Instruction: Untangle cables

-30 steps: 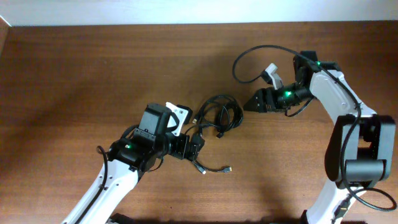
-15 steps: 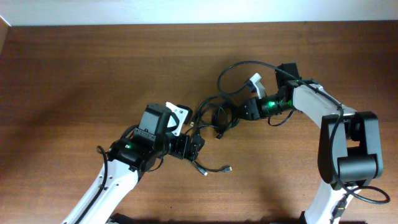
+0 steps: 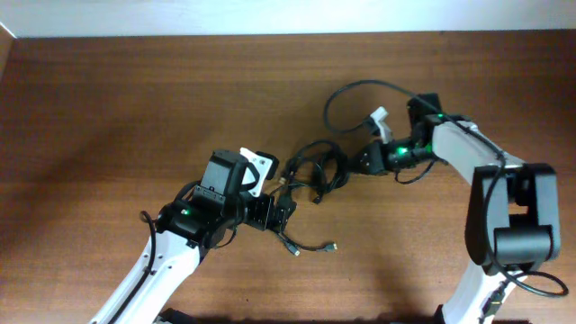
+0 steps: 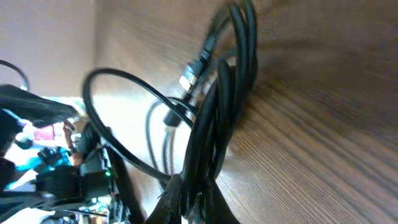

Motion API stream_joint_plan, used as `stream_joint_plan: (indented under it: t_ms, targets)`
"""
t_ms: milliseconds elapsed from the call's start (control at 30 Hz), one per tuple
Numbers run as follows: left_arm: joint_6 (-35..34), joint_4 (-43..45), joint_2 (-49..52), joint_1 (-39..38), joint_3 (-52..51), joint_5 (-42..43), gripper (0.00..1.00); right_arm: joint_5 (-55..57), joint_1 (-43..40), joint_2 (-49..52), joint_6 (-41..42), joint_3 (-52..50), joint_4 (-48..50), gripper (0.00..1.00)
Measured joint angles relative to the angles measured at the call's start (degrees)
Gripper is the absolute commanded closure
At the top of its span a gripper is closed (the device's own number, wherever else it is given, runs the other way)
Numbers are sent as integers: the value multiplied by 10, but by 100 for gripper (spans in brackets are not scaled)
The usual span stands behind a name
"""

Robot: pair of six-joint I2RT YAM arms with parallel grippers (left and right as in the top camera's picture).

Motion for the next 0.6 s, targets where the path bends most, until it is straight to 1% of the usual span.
stream_joint_plan:
  t_ms: [33, 67, 100, 133, 200, 267, 300, 333, 367, 400, 433, 467, 500, 567, 600]
  targets:
    - [0, 0, 0, 0, 0, 0, 1, -11, -14, -31, -11, 1, -41, 96]
    - [0, 0, 0, 0, 0, 0, 1, -21, -20, -91, -17, 9, -54, 96]
    - [0, 1, 0, 0, 0, 0, 1, -24, -20, -125, -20, 12, -65, 96]
    - [0, 1, 0, 0, 0, 0, 1, -29, -20, -190, -22, 14, -85, 96]
    - [-1, 8, 0, 0, 0, 9, 1, -32, -20, -275, -23, 17, -116, 96]
    - [-40, 37, 0, 1, -1, 90, 1, -16, -20, -332, -17, 17, -134, 96]
    - [-60, 84, 0, 1, -1, 189, 1, -7, -20, -340, -15, 17, -145, 96]
    - [-71, 117, -1, 0, -3, 237, 1, -2, -20, -340, -12, 17, -153, 96]
    - [-92, 149, -4, -4, -2, 276, 1, 1, -20, -340, -10, 17, -159, 96]
    - [-112, 169, -10, -10, 0, 293, 1, 1, -20, -340, -9, 17, -162, 96]
    - [-151, 196, -22, -19, 7, 310, 1, 3, -20, -340, -9, 17, -166, 96]
    - [-192, 218, -33, -20, 10, 305, 1, 0, -20, -340, -9, 17, -166, 96]
    - [-243, 224, -45, -20, 11, 282, 1, -8, -20, -340, -9, 17, -166, 96]
    - [-277, 225, -46, -27, 11, 259, 1, -30, -20, -340, -9, 17, -165, 96]
    - [-286, 225, -46, -43, 11, 234, 1, -59, -20, -340, -9, 17, -164, 96]
